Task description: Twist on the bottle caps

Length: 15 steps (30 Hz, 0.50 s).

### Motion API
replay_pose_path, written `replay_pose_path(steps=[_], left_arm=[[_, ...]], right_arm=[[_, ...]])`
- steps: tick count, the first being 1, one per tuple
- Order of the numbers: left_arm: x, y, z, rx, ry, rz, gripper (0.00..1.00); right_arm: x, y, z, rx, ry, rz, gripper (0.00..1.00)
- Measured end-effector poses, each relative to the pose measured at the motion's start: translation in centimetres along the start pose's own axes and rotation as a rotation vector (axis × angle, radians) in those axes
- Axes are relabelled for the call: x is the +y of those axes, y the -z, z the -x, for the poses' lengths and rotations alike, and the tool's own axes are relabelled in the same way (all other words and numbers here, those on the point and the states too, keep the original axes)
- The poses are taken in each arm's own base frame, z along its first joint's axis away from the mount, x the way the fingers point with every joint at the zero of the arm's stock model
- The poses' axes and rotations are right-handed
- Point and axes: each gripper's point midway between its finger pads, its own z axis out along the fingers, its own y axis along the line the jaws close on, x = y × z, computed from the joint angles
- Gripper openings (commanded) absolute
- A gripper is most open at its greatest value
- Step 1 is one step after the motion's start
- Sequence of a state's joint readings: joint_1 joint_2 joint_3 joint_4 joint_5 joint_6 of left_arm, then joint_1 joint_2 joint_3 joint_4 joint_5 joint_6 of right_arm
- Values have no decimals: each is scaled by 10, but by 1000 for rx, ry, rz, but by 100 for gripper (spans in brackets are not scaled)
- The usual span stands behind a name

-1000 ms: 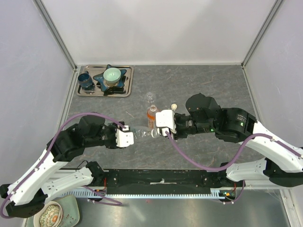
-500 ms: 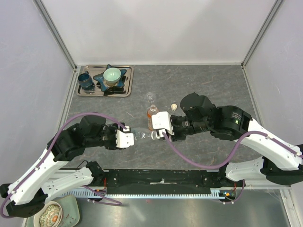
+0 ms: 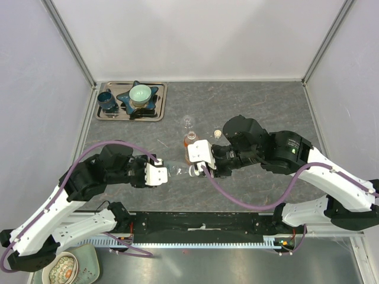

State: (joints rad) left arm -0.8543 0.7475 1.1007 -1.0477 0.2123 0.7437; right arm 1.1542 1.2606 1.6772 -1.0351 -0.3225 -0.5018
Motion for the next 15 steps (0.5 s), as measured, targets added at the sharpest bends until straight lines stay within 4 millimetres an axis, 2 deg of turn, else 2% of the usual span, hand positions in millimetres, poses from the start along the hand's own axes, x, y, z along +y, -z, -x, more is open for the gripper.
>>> replay_pose_path(steps=[15], left_arm=[[-4,0,-3,11,-10,-19,21]], right_arm=[[9,-4,0,-9,-8,63,32]])
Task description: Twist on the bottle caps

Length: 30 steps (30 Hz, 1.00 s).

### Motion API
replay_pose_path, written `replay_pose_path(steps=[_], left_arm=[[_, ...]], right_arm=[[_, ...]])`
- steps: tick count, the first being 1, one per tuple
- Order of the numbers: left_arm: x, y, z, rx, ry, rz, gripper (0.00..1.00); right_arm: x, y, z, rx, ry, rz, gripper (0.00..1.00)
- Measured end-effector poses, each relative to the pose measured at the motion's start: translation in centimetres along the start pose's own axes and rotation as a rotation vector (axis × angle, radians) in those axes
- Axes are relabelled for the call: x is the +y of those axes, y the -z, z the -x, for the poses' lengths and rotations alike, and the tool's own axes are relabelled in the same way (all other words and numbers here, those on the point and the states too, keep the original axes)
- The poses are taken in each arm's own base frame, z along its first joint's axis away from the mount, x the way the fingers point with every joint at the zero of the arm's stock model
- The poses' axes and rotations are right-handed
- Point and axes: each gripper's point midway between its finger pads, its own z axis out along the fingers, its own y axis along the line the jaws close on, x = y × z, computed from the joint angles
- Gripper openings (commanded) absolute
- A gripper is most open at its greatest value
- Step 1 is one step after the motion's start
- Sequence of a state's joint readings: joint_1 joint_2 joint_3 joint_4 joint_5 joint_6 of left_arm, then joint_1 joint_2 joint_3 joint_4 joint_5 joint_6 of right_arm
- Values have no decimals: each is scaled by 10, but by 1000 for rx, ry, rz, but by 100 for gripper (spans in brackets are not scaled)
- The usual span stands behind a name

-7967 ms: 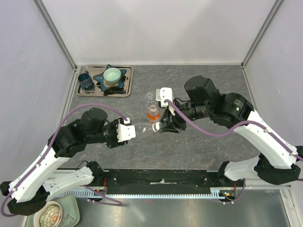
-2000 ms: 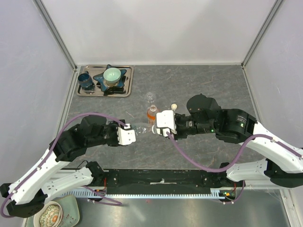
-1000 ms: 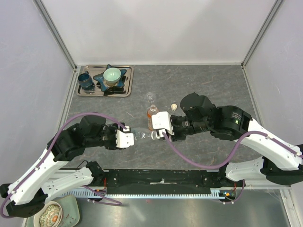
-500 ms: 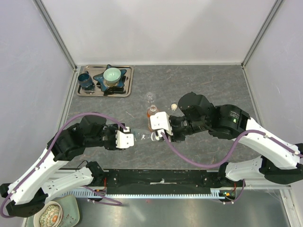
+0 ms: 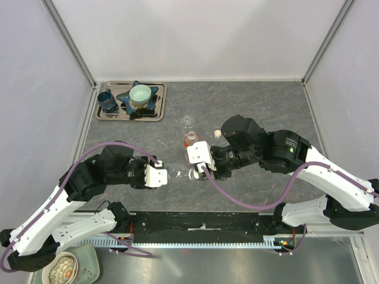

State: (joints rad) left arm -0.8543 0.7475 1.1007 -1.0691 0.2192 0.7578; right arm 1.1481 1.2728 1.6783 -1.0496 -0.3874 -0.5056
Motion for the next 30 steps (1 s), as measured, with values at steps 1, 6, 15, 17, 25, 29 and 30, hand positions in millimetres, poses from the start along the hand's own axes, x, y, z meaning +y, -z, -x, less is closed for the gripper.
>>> replay_pose_path(steps=[1,6,15,17,25,29,30], left_arm=[[0,0,0,0,-1,-1,21],[0,0,0,-1,-4,-2,20],[-1,-1,-2,15,27,-7,14],[-3,-2,-4,34,54,-17,13],[-3,-5,-7,85,146,-31,11],[-3,-7,-7,92,168,-33,9],[-2,-7,-7,92,174,-30,9]], right_arm=[[1,0,0,-2,0,4,33],[3,0,1,-7,-1,19,33],[2,-10,-2,22,-44,37,36],[1,-13,-2,34,-70,43,36],[0,-23,0,60,-155,56,37],[-1,-22,-1,66,-184,41,37],[-2,-21,-1,68,-187,32,37]])
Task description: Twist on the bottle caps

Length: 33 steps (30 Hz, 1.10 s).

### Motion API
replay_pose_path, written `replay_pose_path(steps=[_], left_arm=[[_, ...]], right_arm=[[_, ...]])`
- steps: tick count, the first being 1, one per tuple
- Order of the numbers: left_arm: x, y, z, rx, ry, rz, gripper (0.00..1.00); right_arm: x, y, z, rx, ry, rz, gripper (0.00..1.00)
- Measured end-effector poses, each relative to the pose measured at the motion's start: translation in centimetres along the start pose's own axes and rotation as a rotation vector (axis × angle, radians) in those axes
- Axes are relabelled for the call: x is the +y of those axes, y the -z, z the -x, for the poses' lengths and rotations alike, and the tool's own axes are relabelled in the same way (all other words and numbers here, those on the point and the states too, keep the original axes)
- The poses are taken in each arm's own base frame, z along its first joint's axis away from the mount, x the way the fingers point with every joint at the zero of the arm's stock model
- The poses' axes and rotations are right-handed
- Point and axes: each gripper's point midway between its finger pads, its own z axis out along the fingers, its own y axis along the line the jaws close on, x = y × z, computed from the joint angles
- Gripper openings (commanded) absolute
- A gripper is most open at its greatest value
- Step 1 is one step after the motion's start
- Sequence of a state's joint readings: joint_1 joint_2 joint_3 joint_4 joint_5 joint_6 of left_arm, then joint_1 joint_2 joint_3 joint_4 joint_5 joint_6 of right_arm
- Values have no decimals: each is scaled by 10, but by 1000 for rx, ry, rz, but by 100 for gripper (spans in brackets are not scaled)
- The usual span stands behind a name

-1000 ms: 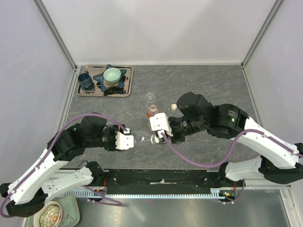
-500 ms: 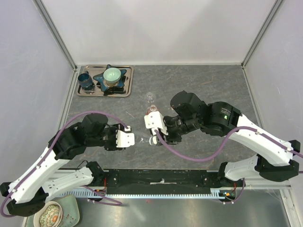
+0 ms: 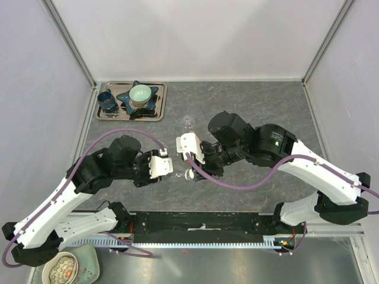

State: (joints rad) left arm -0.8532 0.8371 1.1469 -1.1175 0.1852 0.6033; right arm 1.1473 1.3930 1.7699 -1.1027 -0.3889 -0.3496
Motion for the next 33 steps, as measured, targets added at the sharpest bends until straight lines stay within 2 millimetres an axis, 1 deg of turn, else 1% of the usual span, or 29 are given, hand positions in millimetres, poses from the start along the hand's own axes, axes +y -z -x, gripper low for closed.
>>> replay_pose_path(steps=[6,11,18,24,29,33], left_arm=[[7,-1,7,-37,58,50,9],[6,-4,8,-37,120,49,9],[3,-9,8,-43,180,41,9],[-3,-11,7,-52,190,23,9],[-7,-12,7,-64,185,10,9],[-8,-13,9,-82,186,4,7]], right_arm=[[-9,5,-2,13,-25,-66,38],[-17,10,3,36,-47,-99,37],[-25,13,2,53,-69,-142,37],[-20,11,2,53,-72,-104,37],[-15,13,4,41,-60,-82,37],[-13,14,5,35,-55,-75,37]])
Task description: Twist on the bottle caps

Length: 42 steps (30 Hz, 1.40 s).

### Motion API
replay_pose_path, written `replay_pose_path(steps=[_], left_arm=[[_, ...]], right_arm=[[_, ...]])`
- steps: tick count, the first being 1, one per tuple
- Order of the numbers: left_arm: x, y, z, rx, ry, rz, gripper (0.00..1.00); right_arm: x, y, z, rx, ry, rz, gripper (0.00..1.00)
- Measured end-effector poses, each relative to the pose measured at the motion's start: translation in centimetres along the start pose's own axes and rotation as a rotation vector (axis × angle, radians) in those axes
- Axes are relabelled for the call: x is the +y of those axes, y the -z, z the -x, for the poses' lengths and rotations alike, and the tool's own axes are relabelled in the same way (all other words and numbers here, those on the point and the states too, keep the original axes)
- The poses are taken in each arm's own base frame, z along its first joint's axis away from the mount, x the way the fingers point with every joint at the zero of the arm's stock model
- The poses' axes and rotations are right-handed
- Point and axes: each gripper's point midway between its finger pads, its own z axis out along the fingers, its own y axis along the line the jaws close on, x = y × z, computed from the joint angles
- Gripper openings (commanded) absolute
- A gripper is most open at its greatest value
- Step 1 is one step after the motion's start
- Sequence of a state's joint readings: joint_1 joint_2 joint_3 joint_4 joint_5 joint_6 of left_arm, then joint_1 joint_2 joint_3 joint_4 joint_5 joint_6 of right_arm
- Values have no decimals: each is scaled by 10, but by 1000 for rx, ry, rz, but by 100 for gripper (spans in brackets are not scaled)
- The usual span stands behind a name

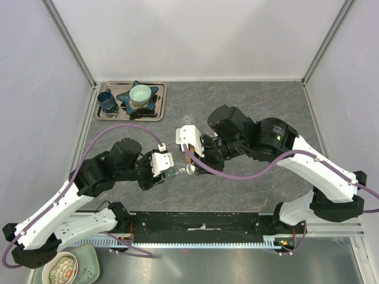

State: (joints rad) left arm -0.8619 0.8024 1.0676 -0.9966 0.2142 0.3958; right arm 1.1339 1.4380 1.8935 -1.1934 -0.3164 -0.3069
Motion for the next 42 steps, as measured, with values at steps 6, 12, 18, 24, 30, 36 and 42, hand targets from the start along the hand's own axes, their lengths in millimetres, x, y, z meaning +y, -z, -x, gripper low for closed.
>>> replay_pose_path(steps=[6,12,18,24,30,36,42], left_arm=[[-1,-4,-3,9,28,-3,7],[-1,-11,-9,53,64,-7,6],[4,-16,-12,71,109,31,4],[4,-18,-12,75,165,39,2],[-2,-23,0,33,208,5,2],[2,-21,16,-43,240,18,2],[6,-17,29,-112,240,27,2]], right_arm=[[-3,-7,1,14,-7,4,38],[-11,-15,1,32,-36,-9,40],[-18,-19,-2,52,-58,-43,40],[-28,-21,3,52,-59,-84,40],[-41,-23,23,-5,-44,-134,40],[-49,-16,40,-54,-35,-166,38],[-49,-11,56,-114,-19,-168,37]])
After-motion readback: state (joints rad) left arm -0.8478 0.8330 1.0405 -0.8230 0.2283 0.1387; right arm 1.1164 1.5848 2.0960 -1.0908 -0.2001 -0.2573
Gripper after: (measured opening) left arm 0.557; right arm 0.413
